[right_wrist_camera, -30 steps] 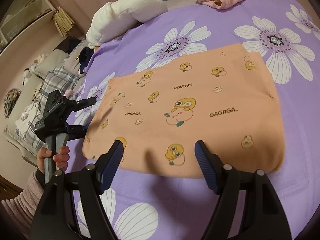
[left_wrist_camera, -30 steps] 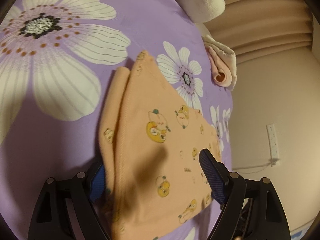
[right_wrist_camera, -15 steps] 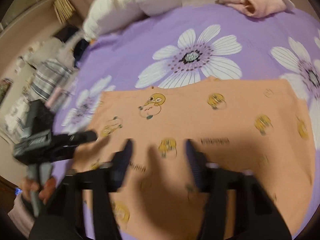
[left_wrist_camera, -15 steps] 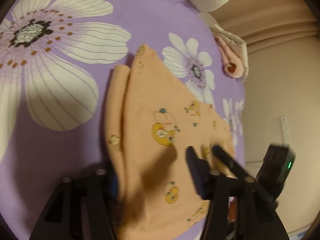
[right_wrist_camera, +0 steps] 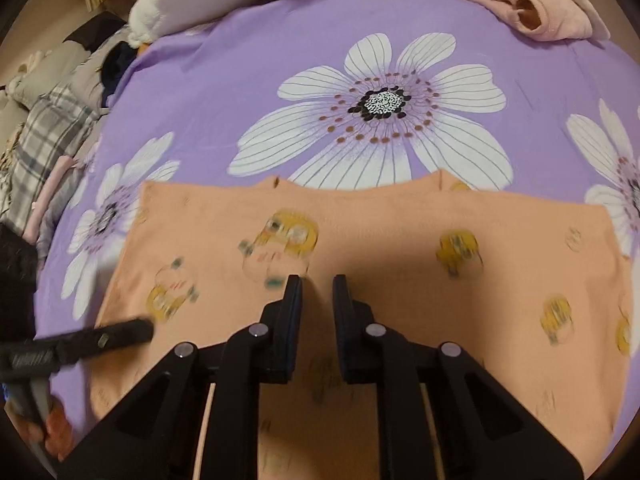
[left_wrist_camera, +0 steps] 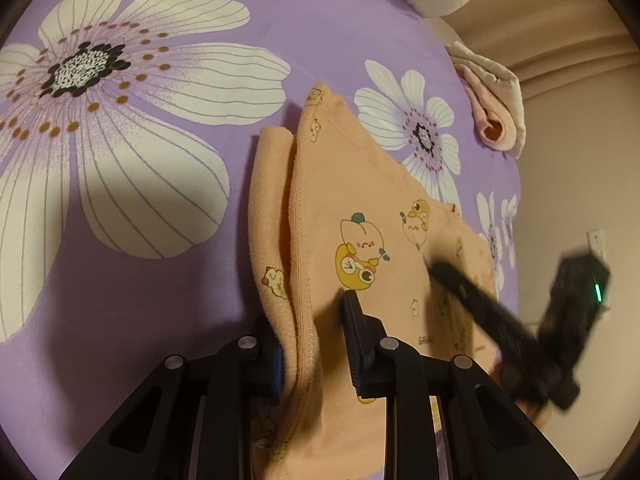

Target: Fold small clothes

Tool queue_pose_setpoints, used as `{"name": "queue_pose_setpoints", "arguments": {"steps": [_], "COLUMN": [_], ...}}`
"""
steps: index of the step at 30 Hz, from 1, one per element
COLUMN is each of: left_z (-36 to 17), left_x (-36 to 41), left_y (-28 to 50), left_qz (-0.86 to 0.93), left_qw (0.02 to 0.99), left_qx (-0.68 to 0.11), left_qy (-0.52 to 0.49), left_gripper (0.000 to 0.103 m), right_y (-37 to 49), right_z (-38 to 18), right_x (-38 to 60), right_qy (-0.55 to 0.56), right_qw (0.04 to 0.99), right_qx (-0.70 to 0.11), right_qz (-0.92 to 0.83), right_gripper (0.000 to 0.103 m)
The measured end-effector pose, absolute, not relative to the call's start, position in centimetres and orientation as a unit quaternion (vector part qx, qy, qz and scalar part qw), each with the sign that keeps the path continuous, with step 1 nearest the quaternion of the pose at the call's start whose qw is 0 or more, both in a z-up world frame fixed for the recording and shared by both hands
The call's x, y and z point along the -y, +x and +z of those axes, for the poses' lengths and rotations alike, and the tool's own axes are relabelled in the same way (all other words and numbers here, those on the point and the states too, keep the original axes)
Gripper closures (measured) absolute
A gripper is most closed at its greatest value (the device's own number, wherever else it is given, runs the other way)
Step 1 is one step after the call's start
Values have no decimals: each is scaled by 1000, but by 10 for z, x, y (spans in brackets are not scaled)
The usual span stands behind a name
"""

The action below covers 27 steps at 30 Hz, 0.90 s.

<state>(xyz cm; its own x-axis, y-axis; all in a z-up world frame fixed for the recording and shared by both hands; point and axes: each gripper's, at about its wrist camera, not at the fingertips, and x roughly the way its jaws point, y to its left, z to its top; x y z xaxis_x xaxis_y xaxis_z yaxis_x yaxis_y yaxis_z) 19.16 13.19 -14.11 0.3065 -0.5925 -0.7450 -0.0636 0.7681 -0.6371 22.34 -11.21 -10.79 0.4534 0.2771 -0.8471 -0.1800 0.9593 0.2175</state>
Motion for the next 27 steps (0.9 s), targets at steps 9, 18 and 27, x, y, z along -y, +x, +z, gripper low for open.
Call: {"name": "queue_pose_setpoints", "arguments": {"steps": [9,18,27], "left_z": [-139,-125,-90], "left_x": [-129,-121,-105], "left_y": [190,188,181], "left_qz": [-167,-152,-166], "left_qw": [757,766,784], "left_qx": [-565,-563,-535], "left_qy": [-282,-271,-267], "left_gripper": [79,89,97], "right_y": [108,70,69], "right_z": [-103,-113,-99], "right_x": [115,123,158], "right_qy": [22,54,122], "right_qw": [853,845,853], "right_qx": [-494,-494,-475], "right_qz": [166,199,177], "right_gripper": [86,83,82]}}
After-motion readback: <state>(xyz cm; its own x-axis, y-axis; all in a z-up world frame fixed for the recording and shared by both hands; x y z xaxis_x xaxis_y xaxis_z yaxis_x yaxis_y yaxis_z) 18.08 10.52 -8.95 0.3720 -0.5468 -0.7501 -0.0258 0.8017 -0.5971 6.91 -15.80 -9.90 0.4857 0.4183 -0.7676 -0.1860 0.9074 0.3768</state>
